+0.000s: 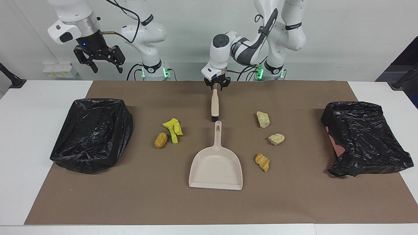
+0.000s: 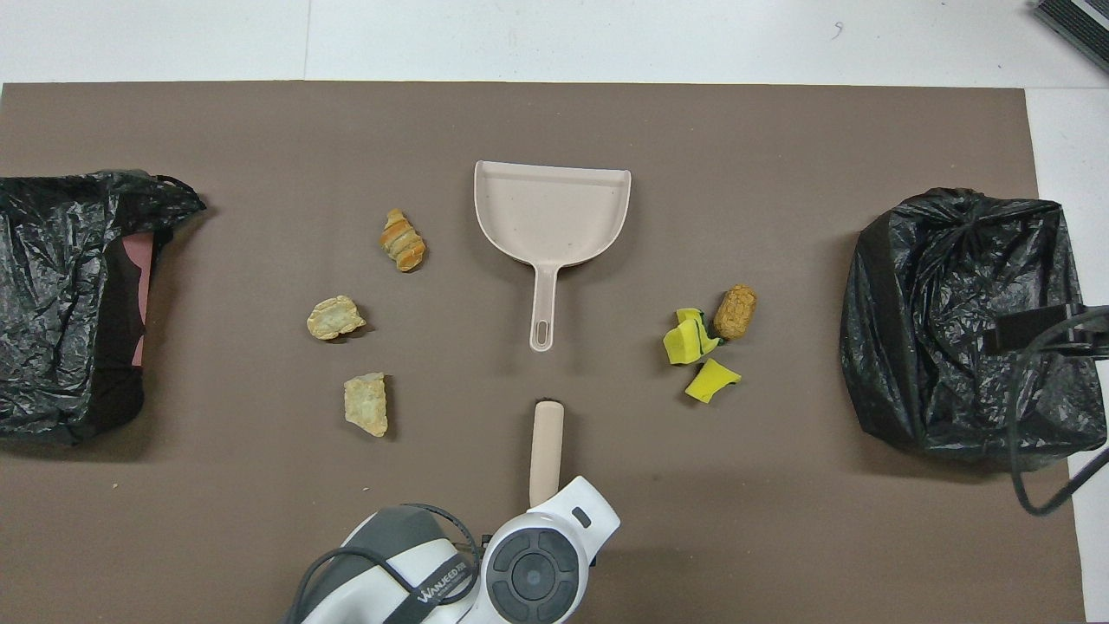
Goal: Sweep and dump trash in bin
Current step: 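Reach down and grasp the beige brush handle with the left gripper, then lift the brush with the left gripper while the right gripper reaches the dustpan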
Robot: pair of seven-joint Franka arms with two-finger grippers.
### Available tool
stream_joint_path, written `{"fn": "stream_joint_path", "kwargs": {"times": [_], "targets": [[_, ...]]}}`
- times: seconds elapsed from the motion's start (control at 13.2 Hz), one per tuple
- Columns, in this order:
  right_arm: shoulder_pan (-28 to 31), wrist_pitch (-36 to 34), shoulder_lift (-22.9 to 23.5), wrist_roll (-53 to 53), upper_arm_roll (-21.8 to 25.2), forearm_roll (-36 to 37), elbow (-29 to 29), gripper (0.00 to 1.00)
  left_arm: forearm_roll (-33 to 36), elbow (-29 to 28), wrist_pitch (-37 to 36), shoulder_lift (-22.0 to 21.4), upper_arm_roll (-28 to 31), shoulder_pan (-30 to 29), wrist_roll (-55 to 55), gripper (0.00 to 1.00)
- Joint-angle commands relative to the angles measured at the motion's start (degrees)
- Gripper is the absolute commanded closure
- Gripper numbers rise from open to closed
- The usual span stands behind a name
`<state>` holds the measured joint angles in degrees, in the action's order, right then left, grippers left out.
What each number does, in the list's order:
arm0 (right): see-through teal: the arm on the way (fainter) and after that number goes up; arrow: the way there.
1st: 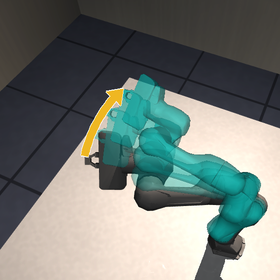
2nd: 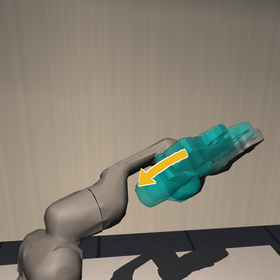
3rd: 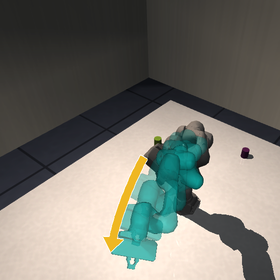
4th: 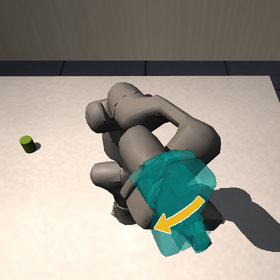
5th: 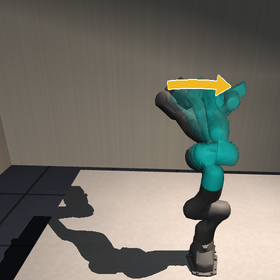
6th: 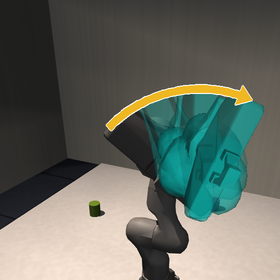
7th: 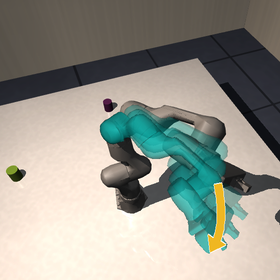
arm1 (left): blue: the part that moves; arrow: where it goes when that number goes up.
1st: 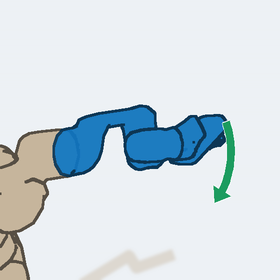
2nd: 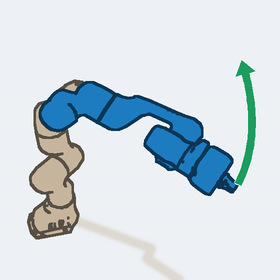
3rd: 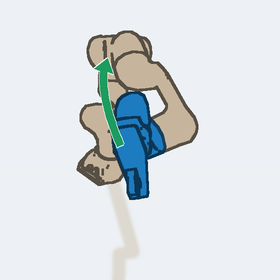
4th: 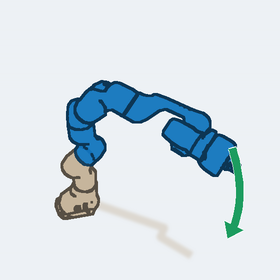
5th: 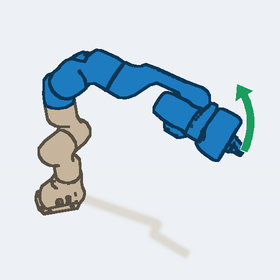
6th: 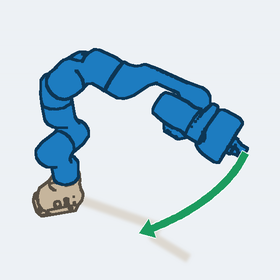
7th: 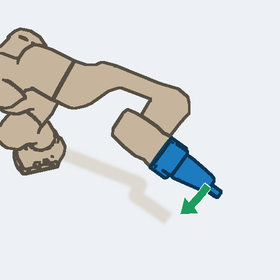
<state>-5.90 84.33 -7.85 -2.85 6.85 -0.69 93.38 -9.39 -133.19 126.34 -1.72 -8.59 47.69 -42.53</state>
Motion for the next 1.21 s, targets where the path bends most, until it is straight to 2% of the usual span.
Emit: {"fn": "stream_joint_path", "kwargs": {"times": [0.0,0.23,0.38,0.46,0.61,0.68,0.84,1.14], "targets": [[0.19,-0.74,-1.03,1.62,-0.08,-0.63,0.49,0.0,-0.55,-0.41,-3.11,-1.98,1.2,0.3,1.13,1.0],[-1.3,0.39,-1.29,0.66,-0.78,-0.9,1.72,0.0,6.1,3.98,-9.07,-1.72,1.29,-5.3,7.43,1.0],[-2.7,4.42,-0.77,-1.09,-1.4,-0.9,4.26,0.0,12.26,5.83,-11.28,-1.62,1.47,-8.99,15.07,1.0],[-3.85,6.88,-0.07,-2.15,-1.49,-0.9,5.66,0.0,12.55,7.49,-11.81,-1.54,1.38,-12.84,17.89,1.0],[-8.32,11.98,3.78,-6.27,-1.58,-0.98,6.03,0.0,14.9,12.93,-14.09,0.47,1.47,-17.61,25.52,1.0],[-10.69,14.96,6.15,-10.03,-1.66,-0.98,6.03,0.0,17.79,16.61,-15.32,3.01,1.47,-19.72,28.96,1.0],[-15.0,20.06,10.81,-16.45,-1.93,-0.98,5.59,0.0,19.05,22.95,-16.47,7.23,1.38,-23.59,32.41,1.0],[-24.06,31.58,20.31,-31.4,-2.1,-1.25,4.71,0.0,23.36,29.73,-15.95,11.81,1.38,-27.91,39.27,1.0]]}}
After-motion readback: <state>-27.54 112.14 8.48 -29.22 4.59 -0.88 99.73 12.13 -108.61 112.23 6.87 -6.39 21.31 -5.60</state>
